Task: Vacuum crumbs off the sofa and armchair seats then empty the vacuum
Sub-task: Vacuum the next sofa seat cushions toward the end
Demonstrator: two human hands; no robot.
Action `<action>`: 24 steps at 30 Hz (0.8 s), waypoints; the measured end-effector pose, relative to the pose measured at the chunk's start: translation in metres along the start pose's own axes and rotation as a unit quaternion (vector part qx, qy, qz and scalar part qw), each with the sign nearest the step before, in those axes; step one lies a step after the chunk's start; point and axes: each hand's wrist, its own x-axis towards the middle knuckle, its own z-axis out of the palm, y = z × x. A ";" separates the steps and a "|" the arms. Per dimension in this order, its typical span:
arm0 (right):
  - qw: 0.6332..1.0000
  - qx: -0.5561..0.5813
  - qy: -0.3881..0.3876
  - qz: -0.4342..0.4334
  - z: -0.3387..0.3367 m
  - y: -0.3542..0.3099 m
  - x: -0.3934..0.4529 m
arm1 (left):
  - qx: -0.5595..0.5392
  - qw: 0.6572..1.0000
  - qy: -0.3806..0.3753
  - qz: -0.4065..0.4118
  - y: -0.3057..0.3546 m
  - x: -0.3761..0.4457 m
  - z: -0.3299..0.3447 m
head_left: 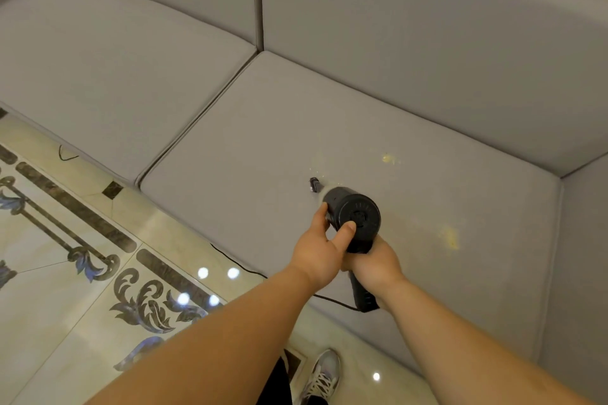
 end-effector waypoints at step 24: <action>1.000 -0.007 0.004 0.019 -0.015 -0.042 0.014 | 0.030 0.999 -0.022 -0.005 0.041 0.024 -0.014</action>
